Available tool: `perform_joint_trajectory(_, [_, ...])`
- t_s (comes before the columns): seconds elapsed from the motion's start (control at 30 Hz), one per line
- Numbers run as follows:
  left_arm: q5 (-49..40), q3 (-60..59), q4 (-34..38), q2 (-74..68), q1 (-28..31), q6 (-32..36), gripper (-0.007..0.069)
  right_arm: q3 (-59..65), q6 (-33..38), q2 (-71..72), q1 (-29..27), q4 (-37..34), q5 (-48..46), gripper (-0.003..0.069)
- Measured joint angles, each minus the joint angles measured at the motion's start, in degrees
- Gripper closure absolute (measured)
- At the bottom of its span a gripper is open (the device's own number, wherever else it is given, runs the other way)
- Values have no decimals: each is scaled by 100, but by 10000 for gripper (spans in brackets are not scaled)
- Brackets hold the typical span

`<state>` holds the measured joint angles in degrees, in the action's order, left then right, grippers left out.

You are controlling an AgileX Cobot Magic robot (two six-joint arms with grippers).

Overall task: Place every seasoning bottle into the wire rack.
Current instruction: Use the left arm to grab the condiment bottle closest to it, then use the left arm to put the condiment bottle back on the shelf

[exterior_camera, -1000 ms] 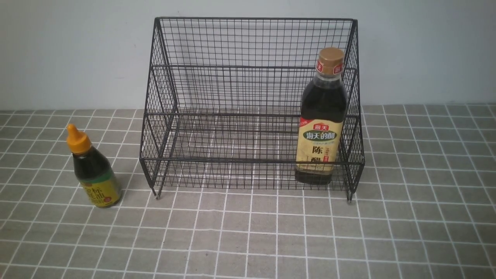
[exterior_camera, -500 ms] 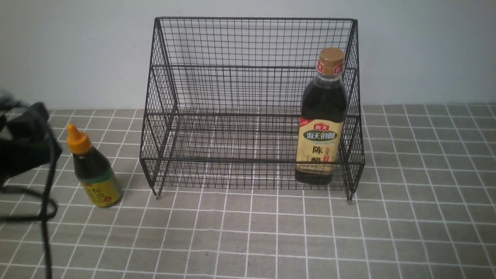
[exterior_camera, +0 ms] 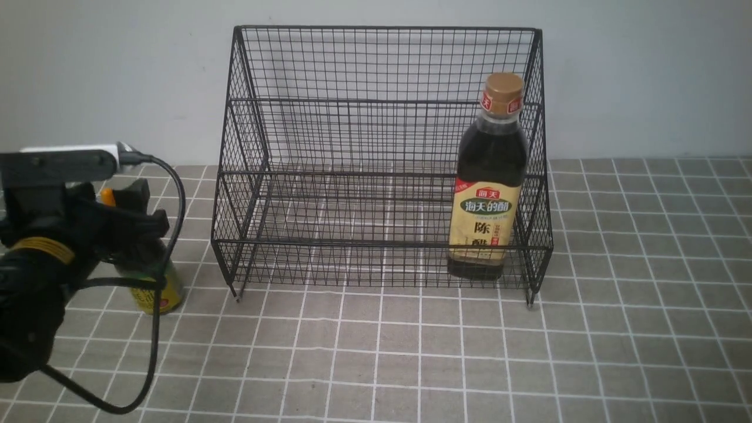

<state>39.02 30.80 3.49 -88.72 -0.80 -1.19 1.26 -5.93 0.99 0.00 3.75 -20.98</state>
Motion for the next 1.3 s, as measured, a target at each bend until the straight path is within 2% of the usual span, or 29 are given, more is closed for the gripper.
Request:
perform_joint_trajectory(0.03, [42, 0, 2, -42, 0, -21, 344, 0, 0, 0, 0, 0, 0, 671])
perform_joint_trajectory(0.07, [37, 0, 2, -26, 0, -21, 379, 0, 0, 0, 0, 0, 0, 671])
perform_joint_trajectory(0.27, [-446, 0, 2, 496, 0, -25, 372, 0, 0, 0, 0, 0, 0, 671])
perform_joint_trajectory(0.47, [-1697, 385, -75, 1843, -6, -25, 372, 0, 0, 0, 0, 0, 0, 671])
perform_joint_trajectory(0.5, [-2328, 731, -133, 2219, -97, -20, 372, 0, 0, 0, 0, 0, 0, 671])
perform_joint_trajectory(0.57, [-2588, 908, -159, 2358, -191, -20, 372, 0, 0, 0, 0, 0, 0, 671])
perform_joint_trajectory(0.63, [-2990, 1327, -241, 2541, -609, -20, 372, 0, 0, 0, 0, 0, 0, 671])
perform_joint_trajectory(0.77, [-3060, 1679, -243, 2479, -1129, -20, 372, 0, 0, 0, 0, 0, 0, 671])
perform_joint_trajectory(0.8, [-3067, 1877, -243, 2292, -1428, -25, 372, 0, 0, 0, 0, 0, 0, 671])
perform_joint_trajectory(0.9, [-3004, 2059, -243, 1883, -1686, -25, 372, 0, 0, 0, 0, 0, 0, 671])
perform_joint_trajectory(1.13, [-2526, 2423, -243, 545, -1933, -68, 372, 0, 0, 0, 0, 0, 0, 671])
perform_joint_trajectory(1.3, [-2514, 2423, -243, 234, -1933, -74, 372, 0, 0, 0, 0, 0, 0, 671])
